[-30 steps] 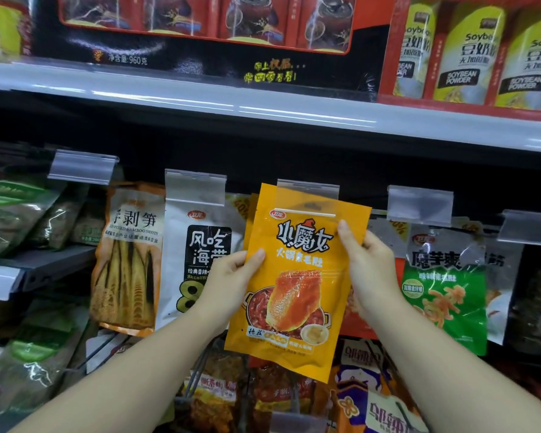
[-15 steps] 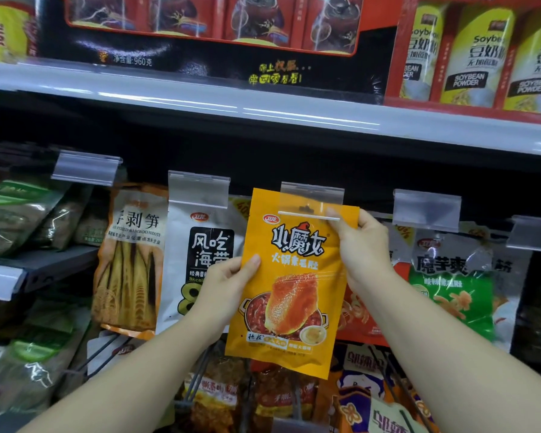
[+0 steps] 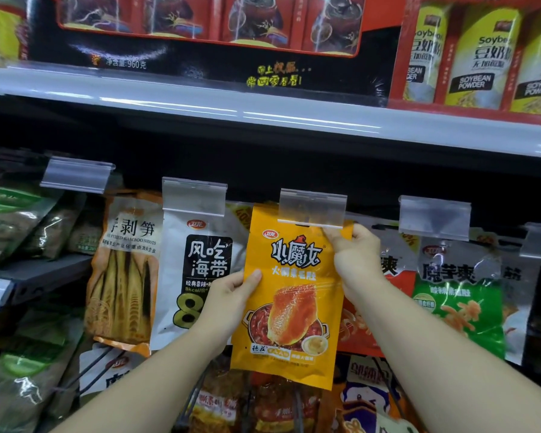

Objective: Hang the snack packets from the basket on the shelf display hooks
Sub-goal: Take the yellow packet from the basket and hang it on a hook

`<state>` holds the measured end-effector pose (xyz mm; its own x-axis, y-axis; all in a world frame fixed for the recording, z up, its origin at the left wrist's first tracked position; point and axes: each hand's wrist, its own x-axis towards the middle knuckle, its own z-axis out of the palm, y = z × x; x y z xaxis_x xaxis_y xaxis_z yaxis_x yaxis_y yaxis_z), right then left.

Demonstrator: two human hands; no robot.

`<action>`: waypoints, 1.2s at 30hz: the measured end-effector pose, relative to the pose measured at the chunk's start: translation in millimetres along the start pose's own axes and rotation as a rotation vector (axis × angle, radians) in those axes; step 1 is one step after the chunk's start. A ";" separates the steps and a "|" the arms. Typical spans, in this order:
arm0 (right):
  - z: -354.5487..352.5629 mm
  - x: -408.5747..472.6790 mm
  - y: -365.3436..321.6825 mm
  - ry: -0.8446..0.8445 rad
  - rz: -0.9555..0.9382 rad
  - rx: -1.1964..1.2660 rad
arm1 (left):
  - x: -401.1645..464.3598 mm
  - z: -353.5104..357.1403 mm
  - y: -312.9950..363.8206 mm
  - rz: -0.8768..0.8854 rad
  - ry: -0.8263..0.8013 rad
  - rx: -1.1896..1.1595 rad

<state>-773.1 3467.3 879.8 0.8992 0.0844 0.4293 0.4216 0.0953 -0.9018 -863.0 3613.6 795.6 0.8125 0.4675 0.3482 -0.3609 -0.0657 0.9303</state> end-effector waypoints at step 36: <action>-43.5 -101.1 76.8 -0.014 -0.200 -0.754 | -46.6 -48.2 -52.3 -0.008 0.201 0.787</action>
<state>-826.5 3422.9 765.0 0.7985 0.1494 0.5831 0.5454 -0.5898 -0.5956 -904.0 3637.8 725.2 0.6891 0.6150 0.3832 0.1330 -0.6272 0.7674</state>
